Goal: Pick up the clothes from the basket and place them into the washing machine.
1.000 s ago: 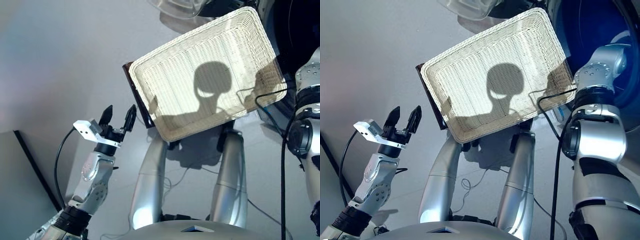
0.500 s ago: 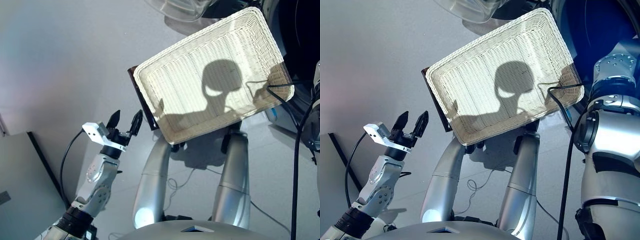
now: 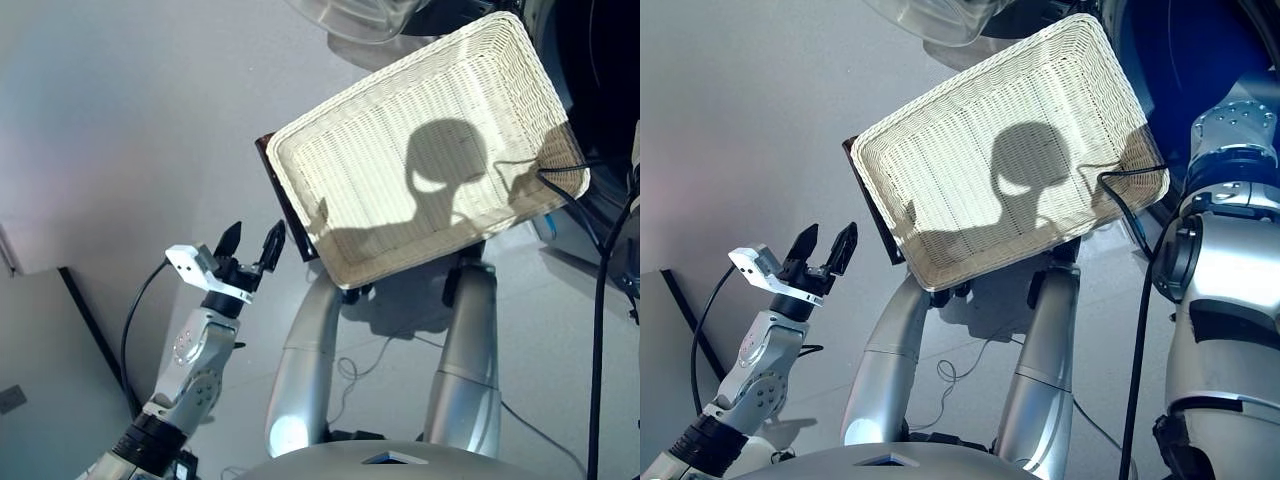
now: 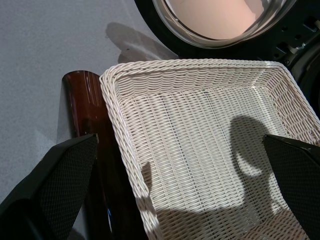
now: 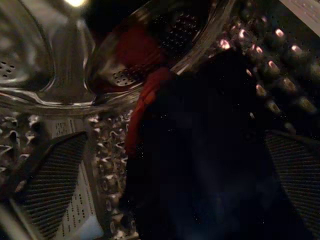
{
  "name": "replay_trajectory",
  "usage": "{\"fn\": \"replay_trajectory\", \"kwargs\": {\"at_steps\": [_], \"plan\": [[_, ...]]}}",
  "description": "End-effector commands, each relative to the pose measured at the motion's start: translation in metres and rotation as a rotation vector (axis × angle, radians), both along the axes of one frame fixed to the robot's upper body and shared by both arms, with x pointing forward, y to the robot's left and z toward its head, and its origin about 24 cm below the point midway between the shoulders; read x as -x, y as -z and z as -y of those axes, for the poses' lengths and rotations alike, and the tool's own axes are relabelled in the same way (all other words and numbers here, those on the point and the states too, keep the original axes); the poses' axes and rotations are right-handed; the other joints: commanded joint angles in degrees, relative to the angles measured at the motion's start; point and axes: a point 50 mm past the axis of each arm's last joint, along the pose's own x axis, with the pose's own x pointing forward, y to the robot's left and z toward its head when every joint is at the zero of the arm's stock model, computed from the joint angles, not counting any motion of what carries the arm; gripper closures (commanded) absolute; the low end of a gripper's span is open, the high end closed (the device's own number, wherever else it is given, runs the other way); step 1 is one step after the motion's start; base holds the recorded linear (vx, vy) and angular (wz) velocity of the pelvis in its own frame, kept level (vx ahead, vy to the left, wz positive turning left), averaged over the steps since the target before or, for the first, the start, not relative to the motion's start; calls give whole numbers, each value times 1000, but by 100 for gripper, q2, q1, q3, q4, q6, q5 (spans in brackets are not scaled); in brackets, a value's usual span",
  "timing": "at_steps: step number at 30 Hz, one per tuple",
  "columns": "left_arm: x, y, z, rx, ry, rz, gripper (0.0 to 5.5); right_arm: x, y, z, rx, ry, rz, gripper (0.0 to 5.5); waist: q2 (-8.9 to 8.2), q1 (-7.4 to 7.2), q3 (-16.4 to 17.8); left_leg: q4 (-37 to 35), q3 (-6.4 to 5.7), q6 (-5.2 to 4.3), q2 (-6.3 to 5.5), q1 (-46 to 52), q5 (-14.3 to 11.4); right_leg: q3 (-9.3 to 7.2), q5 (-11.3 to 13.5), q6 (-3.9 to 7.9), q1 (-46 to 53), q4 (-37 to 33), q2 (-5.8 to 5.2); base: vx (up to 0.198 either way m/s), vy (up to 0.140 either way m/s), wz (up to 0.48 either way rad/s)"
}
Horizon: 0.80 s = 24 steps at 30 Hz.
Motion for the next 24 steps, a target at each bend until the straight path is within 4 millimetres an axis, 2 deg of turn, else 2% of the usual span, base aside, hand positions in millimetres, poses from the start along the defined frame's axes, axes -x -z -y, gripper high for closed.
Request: {"fn": "replay_trajectory", "kwargs": {"at_steps": [1,4,7,9,11,16,20,24], "plan": [[10,-4,-11,13,-40,29,0,34,-44,24,231,139,57,0,-23,-148,-468,-674,-13,-200,-36,42,518,-462,-516,-470,258,181,172,0,0,0],[10,-4,-13,10,-41,33,0,25,-42,16,305,100,0,0,-76,-150,-466,-674,-15,-199,-16,55,518,-459,-506,-478,282,180,183,0,0,0],[10,-4,-15,3,-40,33,0,12,-42,0,454,31,-79,0,-137,-153,-454,-644,-9,-192,6,59,519,-481,-476,-491,299,175,184,0,0,0],[10,-4,-17,3,-45,32,0,1,-43,-16,630,-16,-178,0,-188,-157,-440,-641,4,-190,20,66,529,-487,-453,-498,316,152,190,0,0,0],[10,-5,-18,17,-55,40,0,-6,-48,-36,716,-41,-163,0,-203,-196,-410,-654,11,-189,34,75,540,-481,-431,-509,332,131,207,0,0,0],[10,-6,-24,29,-92,41,0,-21,-30,-88,863,-201,-92,0,-260,-264,-353,-671,44,-194,52,90,563,-495,-380,-520,380,47,223,0,0,0],[11,-5,-27,36,-119,43,0,-22,-8,-113,847,-298,-7,0,-283,-281,-317,-711,48,-185,72,104,591,-524,-363,-523,414,8,214,0,0,0],[11,-6,-28,27,-126,44,0,-25,19,-144,878,-402,3,0,-312,-267,-293,-762,38,-163,55,119,635,-549,-324,-524,450,-55,217,0,0,0]]}}
